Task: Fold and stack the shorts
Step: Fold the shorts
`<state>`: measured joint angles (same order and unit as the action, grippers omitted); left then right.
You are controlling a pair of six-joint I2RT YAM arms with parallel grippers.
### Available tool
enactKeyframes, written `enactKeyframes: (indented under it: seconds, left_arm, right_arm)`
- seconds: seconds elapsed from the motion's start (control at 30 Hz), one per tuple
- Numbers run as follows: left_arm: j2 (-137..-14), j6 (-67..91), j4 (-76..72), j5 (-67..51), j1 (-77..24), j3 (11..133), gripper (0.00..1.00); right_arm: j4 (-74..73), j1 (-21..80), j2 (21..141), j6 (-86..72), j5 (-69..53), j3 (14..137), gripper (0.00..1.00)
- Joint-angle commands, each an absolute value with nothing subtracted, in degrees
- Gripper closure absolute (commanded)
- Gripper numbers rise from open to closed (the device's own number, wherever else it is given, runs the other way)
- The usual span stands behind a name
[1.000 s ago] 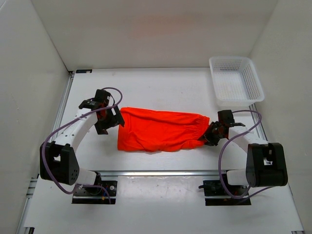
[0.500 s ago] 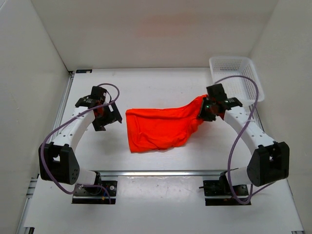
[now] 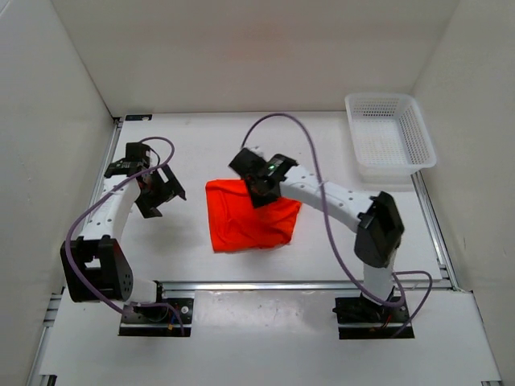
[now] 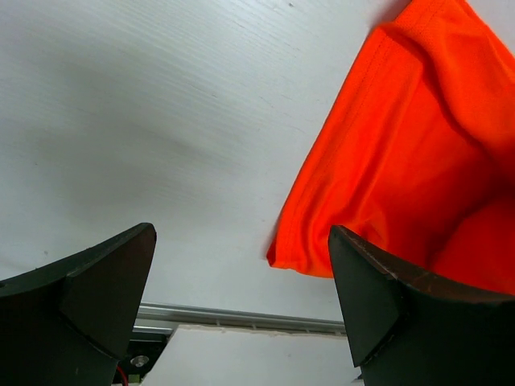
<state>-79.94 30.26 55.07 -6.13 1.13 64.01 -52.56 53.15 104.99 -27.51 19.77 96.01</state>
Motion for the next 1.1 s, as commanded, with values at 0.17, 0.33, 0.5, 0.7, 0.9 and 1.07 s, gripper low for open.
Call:
enactKeyframes:
  seconds: [0.17, 0.33, 0.5, 0.7, 0.9, 1.07]
  left_arm:
    - [-76.2, 28.74, 55.46, -10.99, 6.06, 63.11, 0.0]
    - [-75.15, 28.74, 55.46, -12.13, 8.09, 61.96, 0.0]
    - [-75.84, 28.21, 54.24, -10.64, 9.14, 59.77, 0.0]
    - [-80.24, 32.77, 47.03, -15.29, 7.65, 52.31, 0.77]
    - [-84.63, 34.8, 43.87, -12.75, 4.83, 51.24, 0.9]
    - [-91.3, 35.33, 40.79, -12.22, 3.61, 51.94, 0.9]
  right_arm:
    - [-58.1, 62.22, 113.99, -27.95, 26.19, 108.54, 1.0]
    - [-58.62, 63.46, 115.31, -26.9, 27.33, 110.83, 1.0]
    - [-58.62, 63.98, 114.09, -26.37, 27.33, 113.03, 1.0]
    - [-59.24, 63.46, 112.41, -26.37, 27.86, 112.77, 1.0]
    - [-59.24, 62.93, 110.13, -27.42, 28.39, 110.74, 1.0]
    - [-59.24, 62.4, 108.99, -27.42, 28.39, 109.69, 1.0]
